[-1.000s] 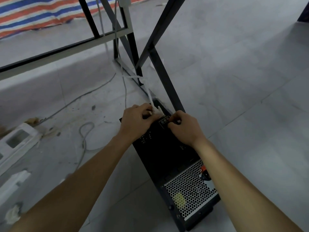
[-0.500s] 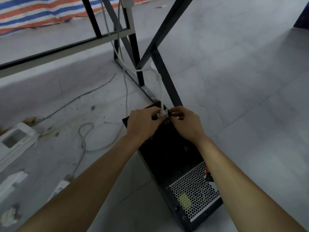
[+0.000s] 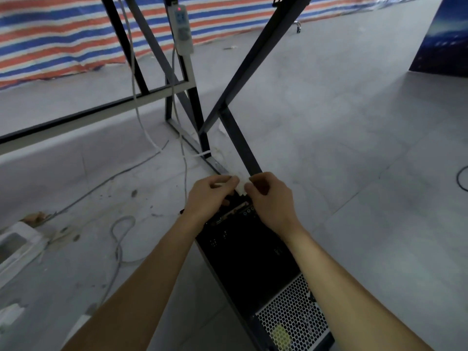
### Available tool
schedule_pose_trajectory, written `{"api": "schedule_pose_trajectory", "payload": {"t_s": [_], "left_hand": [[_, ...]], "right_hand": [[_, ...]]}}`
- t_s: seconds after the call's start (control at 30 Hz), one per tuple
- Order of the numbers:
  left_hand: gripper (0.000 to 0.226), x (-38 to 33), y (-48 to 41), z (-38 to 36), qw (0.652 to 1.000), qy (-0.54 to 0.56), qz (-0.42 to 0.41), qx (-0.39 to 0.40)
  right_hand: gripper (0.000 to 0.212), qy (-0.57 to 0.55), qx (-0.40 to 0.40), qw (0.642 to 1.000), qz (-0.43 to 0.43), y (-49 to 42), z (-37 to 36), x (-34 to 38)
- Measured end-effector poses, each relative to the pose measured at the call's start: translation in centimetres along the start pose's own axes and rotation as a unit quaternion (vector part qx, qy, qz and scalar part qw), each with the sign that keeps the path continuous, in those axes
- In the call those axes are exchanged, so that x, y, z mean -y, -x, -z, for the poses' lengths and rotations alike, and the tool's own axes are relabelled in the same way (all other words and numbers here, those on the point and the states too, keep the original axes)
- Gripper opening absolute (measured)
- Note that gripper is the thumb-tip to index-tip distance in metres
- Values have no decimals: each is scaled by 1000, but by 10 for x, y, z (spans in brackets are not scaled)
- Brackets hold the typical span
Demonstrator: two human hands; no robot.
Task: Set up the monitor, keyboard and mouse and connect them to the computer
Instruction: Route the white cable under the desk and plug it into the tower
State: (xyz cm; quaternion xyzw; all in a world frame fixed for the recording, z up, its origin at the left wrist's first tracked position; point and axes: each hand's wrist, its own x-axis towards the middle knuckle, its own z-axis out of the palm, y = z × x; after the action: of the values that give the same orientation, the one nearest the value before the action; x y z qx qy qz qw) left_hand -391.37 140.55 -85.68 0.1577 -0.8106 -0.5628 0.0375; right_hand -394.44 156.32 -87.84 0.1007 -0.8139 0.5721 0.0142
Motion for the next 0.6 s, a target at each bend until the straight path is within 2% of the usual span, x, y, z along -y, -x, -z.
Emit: {"api": "schedule_pose_trajectory", "payload": {"t_s": [0.13, 0.27, 0.37, 0.43, 0.53, 0.6], "left_hand": [[44, -14, -1, -3, 997, 54, 56, 7], [33, -16, 0, 4, 992, 71, 96, 33], [21, -14, -2, 3, 994, 53, 86, 41], [16, -11, -7, 0, 998, 39, 56, 17], [15, -3, -10, -2, 1000, -7, -1, -2], [19, 4, -10, -3, 998, -52, -32, 8]], "right_hand": [[12, 84, -15, 992, 94, 4, -5, -3], [11, 70, 0, 984, 161, 16, -12, -13], [12, 60, 13, 991, 119, 18, -4, -18], [18, 103, 25, 991, 79, 15, 4, -21], [37, 199, 51, 979, 11, 9, 9, -29], [50, 212, 71, 974, -47, 5, 10, -33]]}}
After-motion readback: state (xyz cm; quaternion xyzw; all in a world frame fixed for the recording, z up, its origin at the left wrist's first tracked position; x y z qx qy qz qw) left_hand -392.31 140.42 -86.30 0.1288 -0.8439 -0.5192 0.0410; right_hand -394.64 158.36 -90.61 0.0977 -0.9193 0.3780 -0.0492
